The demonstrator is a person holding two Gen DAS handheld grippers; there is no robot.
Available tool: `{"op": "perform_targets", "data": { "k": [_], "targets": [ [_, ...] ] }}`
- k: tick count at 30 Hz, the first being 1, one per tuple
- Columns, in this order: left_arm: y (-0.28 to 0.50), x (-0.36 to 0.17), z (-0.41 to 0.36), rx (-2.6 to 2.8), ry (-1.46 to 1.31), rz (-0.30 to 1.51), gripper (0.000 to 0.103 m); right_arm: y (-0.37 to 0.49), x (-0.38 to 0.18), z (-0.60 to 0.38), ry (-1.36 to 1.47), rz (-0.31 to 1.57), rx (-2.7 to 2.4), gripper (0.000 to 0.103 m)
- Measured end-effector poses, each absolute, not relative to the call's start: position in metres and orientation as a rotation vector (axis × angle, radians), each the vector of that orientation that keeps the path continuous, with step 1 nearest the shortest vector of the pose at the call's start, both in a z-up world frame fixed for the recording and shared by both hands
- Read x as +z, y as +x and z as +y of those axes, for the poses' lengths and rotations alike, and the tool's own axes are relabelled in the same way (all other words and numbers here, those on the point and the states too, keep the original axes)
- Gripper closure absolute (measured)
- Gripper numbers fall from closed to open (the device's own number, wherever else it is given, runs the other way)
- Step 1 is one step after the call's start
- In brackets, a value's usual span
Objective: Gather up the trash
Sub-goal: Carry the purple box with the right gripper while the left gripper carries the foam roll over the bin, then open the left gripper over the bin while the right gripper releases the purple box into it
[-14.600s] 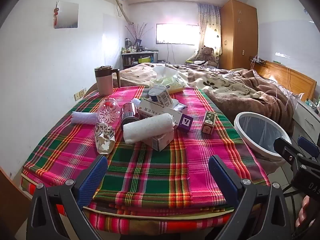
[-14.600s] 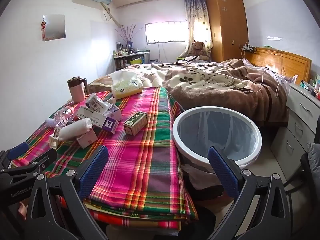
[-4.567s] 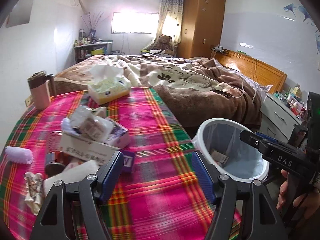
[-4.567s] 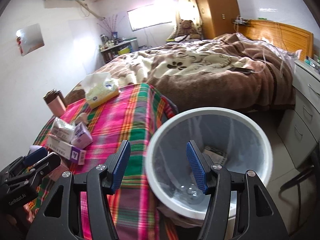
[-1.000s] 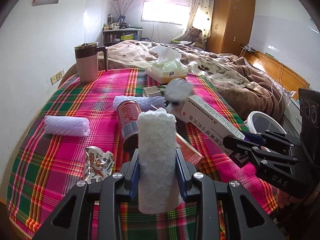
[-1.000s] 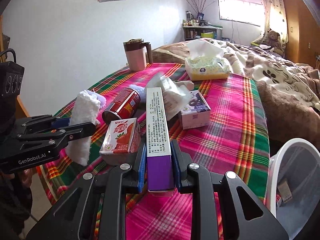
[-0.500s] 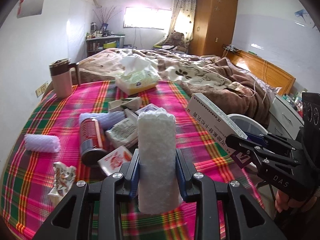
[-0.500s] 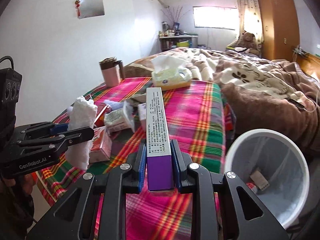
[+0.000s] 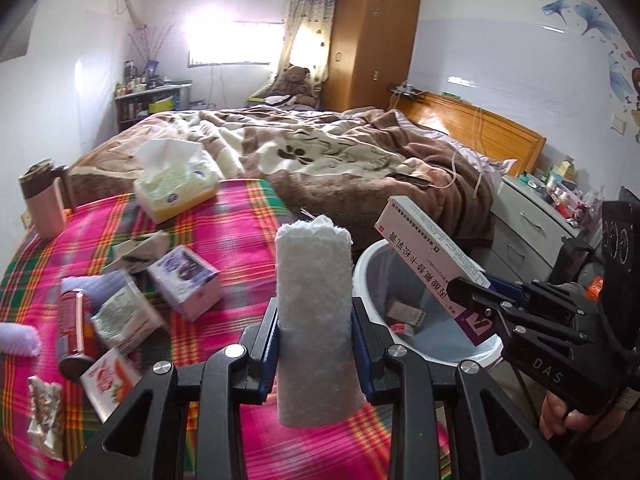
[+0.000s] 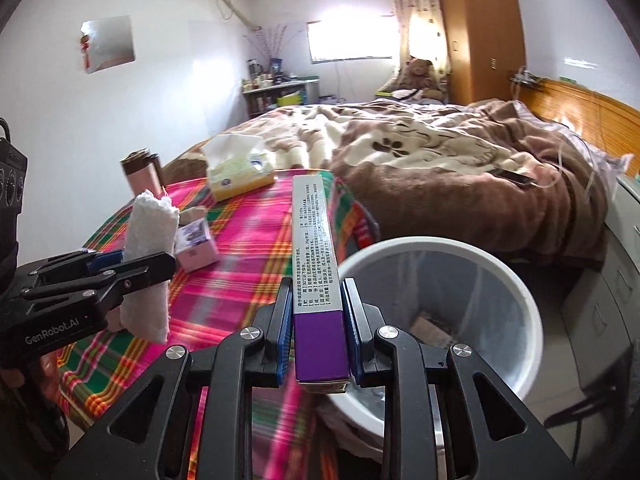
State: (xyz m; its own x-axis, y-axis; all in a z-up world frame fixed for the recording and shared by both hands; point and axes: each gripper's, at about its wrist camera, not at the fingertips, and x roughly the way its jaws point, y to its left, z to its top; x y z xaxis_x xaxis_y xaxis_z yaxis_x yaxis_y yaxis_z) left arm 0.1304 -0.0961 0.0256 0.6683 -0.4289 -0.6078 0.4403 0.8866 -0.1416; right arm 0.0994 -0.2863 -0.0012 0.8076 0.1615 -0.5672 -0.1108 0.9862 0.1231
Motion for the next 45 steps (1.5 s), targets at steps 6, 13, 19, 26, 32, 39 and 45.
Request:
{"op": "perform_targets", "data": {
  "k": [6, 13, 19, 26, 32, 39, 45],
  "targets": [
    [0.139, 0.023, -0.138, -0.559, 0.036, 0.685, 0.070, 0.101, -0.005, -0.312, 0.108, 0.625, 0.059, 0.079],
    [0.144, 0.018, -0.184, -0.624, 0.062, 0.691, 0.070, 0.102, -0.009, -0.337, 0.122, 0.638, -0.027, 0.079],
    [0.148, 0.014, -0.213, -0.663, 0.079, 0.707, 0.070, 0.100, -0.015, -0.353, 0.143, 0.652, -0.068, 0.079],
    [0.155, 0.002, -0.235, -0.678, 0.097, 0.737, 0.070, 0.104, -0.023, -0.363, 0.147, 0.677, -0.090, 0.079],
    [0.163, -0.006, -0.247, -0.669, 0.112, 0.765, 0.068, 0.108, -0.028, -0.371, 0.153, 0.694, -0.105, 0.078],
    [0.162, -0.006, -0.247, -0.675, 0.105, 0.763, 0.044, 0.109, -0.031, -0.375, 0.134, 0.702, -0.115, 0.073],
    [0.160, -0.004, -0.238, -0.661, 0.090, 0.757, 0.044, 0.107, -0.030, -0.375, 0.143, 0.700, -0.112, 0.059]
  ]
}}
